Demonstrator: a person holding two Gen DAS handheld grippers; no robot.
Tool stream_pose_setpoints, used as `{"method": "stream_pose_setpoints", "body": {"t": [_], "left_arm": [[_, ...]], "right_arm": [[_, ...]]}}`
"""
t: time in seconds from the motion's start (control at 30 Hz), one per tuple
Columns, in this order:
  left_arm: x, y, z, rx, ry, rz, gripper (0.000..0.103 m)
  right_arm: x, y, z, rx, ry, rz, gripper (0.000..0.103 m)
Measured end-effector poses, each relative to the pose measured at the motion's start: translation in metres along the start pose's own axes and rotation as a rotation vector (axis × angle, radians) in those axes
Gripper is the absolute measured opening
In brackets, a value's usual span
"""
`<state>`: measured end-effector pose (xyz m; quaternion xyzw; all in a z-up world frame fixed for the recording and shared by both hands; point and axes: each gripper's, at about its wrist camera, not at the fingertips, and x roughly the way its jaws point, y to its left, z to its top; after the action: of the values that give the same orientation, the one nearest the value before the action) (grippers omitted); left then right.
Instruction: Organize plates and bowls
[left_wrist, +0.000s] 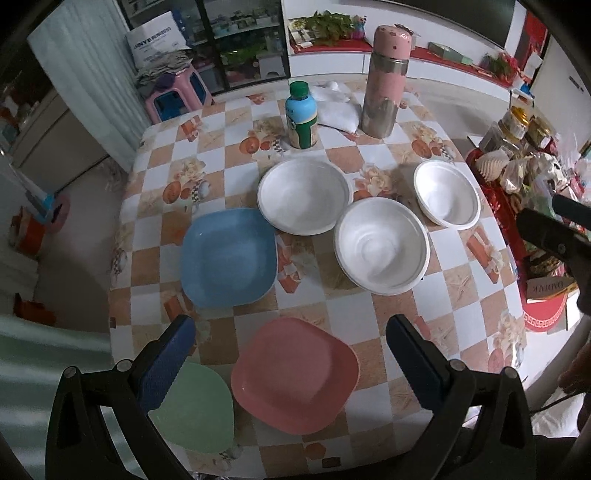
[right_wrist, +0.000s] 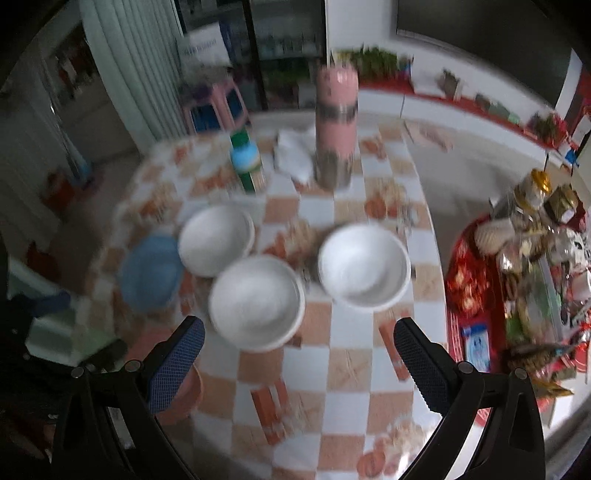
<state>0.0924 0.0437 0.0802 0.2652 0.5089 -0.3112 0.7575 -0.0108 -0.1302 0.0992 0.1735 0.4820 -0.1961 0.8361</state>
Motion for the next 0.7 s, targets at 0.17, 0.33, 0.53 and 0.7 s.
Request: {"method": "stream_pose_setpoints", "body": {"t": [0.17,0.33,0.53,0.7], "left_arm": [[0.000,0.001,-0.008,-0.048,0.039,-0.041,0.103],[-0.008,-0.001,-0.019,-0.067,0.053,0.000,0.103],[-0.020,0.006,-0.046,-0.094,0.079,0.066,0.103],[-0.019,0.017,-0.053,-0.134,0.113,0.083,0.103]], "right_arm": [[-0.004,0.003,-0.003,-0.008,-0.023,0.056,0.103],[-0.001,0.015,-0.011,-0.098,0.036,0.065,0.103],[0.003,0.019,-0.026,-0.113,0.070,0.095,0.103],[0.010,0.029,-0.036,-0.121,0.119,0.133,0.103]]}}
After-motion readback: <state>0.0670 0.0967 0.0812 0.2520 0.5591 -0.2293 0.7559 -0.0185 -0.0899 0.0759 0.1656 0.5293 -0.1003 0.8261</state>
